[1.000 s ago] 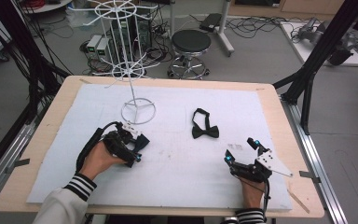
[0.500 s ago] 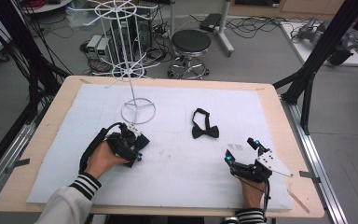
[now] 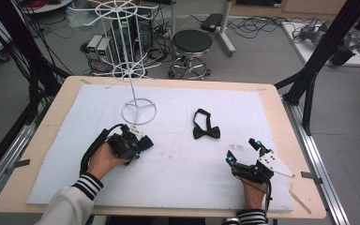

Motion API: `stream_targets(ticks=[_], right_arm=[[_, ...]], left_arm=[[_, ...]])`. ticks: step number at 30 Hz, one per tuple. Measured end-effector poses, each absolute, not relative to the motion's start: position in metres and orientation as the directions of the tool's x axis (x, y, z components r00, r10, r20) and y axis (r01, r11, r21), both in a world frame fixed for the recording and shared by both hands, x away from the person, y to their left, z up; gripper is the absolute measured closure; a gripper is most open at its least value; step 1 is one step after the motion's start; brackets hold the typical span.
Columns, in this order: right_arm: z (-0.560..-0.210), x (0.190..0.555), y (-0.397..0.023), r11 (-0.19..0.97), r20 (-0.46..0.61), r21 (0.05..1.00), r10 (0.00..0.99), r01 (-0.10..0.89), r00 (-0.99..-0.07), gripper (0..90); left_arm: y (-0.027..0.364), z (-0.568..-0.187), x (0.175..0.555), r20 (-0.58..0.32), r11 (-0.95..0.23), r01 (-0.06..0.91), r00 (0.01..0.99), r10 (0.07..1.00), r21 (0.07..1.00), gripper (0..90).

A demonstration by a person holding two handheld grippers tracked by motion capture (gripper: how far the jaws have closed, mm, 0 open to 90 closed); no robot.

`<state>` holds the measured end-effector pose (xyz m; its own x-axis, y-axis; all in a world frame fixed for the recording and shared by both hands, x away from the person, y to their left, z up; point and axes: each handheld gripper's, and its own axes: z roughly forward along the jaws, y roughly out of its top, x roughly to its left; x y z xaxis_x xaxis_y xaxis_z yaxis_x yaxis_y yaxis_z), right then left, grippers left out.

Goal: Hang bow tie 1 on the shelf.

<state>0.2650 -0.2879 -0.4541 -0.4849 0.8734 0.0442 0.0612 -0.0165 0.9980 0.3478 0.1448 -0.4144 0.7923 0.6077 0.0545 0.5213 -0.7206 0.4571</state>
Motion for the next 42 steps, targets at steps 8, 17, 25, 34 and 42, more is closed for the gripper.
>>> stream_targets(ticks=[8,17,25,34,42], right_arm=[[-0.454,0.265,-0.288,-0.011,0.038,0.998,0.873,0.059,-0.485,3.3],[-0.454,0.266,-0.288,-0.007,0.032,0.999,0.873,0.052,-0.486,3.3],[-0.454,0.266,-0.288,-0.007,0.032,0.999,0.873,0.053,-0.487,3.3],[-0.454,0.266,-0.288,-0.005,0.031,0.999,0.873,0.053,-0.487,3.3],[-0.454,0.266,-0.288,-0.007,0.033,0.998,0.873,0.054,-0.486,3.3]], left_arm=[[0.148,-0.411,0.347,0.045,-0.708,0.518,0.791,0.610,0.480,74.0],[0.156,-0.399,0.341,0.001,-0.641,0.476,0.802,0.597,0.602,73.7],[0.159,-0.393,0.340,-0.012,-0.614,0.449,0.813,0.581,0.649,73.6],[0.168,-0.385,0.338,-0.043,-0.543,0.446,0.799,0.600,0.711,73.6],[0.177,-0.379,0.337,-0.071,-0.480,0.432,0.795,0.602,0.764,73.6]])
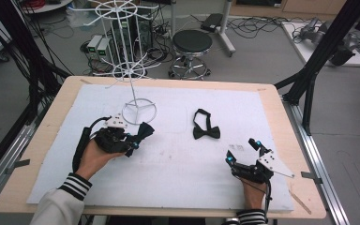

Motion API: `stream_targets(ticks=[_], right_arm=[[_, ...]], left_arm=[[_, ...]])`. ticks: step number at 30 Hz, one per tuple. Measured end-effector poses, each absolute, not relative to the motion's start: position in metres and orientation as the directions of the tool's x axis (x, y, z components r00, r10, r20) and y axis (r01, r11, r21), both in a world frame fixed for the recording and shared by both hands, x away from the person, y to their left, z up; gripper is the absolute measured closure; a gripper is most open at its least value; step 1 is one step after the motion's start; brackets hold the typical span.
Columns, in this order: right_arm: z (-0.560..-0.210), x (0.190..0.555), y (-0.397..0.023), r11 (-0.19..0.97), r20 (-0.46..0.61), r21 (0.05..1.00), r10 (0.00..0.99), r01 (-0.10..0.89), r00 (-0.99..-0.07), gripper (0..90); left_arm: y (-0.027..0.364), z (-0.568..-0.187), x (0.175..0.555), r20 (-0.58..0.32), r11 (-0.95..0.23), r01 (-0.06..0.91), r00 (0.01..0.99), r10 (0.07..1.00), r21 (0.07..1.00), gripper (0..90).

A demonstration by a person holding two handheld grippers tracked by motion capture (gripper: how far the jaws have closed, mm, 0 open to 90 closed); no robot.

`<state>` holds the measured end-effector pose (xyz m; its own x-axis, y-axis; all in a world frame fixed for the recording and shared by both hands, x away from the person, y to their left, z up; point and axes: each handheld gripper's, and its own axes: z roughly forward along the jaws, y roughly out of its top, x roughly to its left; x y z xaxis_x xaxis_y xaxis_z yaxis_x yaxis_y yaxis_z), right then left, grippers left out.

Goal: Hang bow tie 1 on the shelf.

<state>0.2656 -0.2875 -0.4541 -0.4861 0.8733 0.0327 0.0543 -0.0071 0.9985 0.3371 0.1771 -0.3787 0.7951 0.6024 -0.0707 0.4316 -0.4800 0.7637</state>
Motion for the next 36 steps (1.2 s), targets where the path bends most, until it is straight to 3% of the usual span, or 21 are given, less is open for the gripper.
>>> stream_targets(ticks=[24,36], right_arm=[[-0.454,0.265,-0.287,-0.007,0.036,0.998,0.873,0.061,-0.487,3.3],[-0.454,0.265,-0.287,-0.007,0.036,0.998,0.873,0.061,-0.487,3.3]], left_arm=[[0.223,-0.338,0.334,-0.091,-0.280,0.360,0.742,0.664,0.890,73.7],[0.238,-0.320,0.333,-0.070,-0.241,0.323,0.716,0.695,0.915,73.7]])
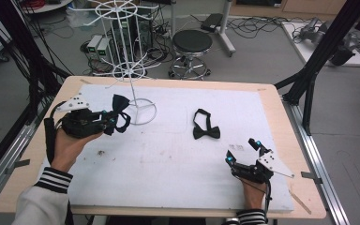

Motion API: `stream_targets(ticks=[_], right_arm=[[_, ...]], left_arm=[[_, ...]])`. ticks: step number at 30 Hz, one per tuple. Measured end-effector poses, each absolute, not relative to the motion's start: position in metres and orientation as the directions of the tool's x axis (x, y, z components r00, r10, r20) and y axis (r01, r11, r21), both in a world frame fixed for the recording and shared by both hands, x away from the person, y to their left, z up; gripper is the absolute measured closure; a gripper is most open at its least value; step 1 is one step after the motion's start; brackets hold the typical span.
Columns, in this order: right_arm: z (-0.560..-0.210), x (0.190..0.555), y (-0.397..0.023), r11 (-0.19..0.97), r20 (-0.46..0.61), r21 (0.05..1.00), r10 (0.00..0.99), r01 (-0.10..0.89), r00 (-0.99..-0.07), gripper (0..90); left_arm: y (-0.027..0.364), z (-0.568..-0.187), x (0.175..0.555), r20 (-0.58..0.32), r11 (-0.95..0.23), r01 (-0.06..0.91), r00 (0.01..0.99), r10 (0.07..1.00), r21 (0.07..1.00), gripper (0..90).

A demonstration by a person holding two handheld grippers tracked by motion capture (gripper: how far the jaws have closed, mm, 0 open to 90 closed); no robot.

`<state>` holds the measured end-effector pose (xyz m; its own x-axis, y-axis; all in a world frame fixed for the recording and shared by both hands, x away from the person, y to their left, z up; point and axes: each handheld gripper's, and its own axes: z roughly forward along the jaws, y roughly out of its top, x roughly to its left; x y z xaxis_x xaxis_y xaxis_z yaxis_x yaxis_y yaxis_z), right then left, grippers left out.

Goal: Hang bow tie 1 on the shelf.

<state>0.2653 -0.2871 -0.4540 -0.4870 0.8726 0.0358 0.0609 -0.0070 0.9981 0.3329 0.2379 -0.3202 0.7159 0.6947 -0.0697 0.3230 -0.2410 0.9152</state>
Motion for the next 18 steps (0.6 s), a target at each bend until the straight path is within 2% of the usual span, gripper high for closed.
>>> stream_targets(ticks=[18], right_arm=[[-0.454,0.265,-0.287,-0.008,0.037,0.998,0.873,0.061,-0.486,3.3]], left_arm=[[0.258,-0.293,0.332,-0.058,-0.169,0.272,0.666,0.743,0.947,73.7]])
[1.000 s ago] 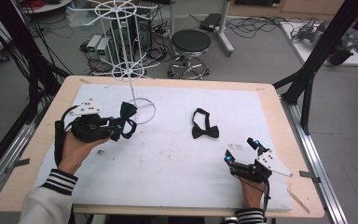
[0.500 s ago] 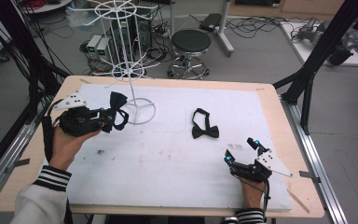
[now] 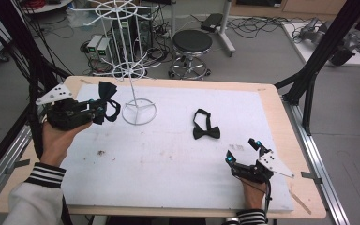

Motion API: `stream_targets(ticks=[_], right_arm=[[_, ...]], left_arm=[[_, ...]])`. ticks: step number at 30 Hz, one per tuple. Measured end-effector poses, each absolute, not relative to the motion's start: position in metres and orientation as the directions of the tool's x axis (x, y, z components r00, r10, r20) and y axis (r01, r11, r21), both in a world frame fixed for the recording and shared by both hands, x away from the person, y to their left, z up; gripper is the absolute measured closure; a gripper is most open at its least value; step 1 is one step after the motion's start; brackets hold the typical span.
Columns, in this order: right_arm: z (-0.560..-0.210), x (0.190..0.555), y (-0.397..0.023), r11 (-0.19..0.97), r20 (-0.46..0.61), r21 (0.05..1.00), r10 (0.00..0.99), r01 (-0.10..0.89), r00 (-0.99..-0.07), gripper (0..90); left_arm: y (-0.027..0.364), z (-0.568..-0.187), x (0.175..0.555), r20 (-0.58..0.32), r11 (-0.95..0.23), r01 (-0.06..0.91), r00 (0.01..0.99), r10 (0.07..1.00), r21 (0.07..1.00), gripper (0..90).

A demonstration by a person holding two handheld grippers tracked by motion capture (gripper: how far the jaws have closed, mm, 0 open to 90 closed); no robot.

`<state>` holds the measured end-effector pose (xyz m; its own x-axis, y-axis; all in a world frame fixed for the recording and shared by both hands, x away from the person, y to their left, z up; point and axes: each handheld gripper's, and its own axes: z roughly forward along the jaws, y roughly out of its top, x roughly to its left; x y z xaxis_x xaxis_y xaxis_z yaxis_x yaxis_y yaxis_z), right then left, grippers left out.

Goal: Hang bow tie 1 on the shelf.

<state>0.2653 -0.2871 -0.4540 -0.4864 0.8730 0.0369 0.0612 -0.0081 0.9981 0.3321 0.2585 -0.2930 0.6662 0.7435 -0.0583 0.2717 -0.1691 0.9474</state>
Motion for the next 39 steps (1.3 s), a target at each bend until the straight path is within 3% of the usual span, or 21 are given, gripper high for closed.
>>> stream_targets(ticks=[17,39], right_arm=[[-0.454,0.265,-0.287,-0.008,0.038,0.998,0.873,0.064,-0.486,3.3],[-0.454,0.265,-0.287,-0.006,0.036,0.998,0.873,0.063,-0.487,3.3]], left_arm=[[0.258,-0.270,0.337,-0.027,-0.174,0.230,0.671,0.741,0.958,73.6],[0.270,-0.263,0.339,-0.011,-0.178,0.268,0.580,0.815,0.947,73.6]])
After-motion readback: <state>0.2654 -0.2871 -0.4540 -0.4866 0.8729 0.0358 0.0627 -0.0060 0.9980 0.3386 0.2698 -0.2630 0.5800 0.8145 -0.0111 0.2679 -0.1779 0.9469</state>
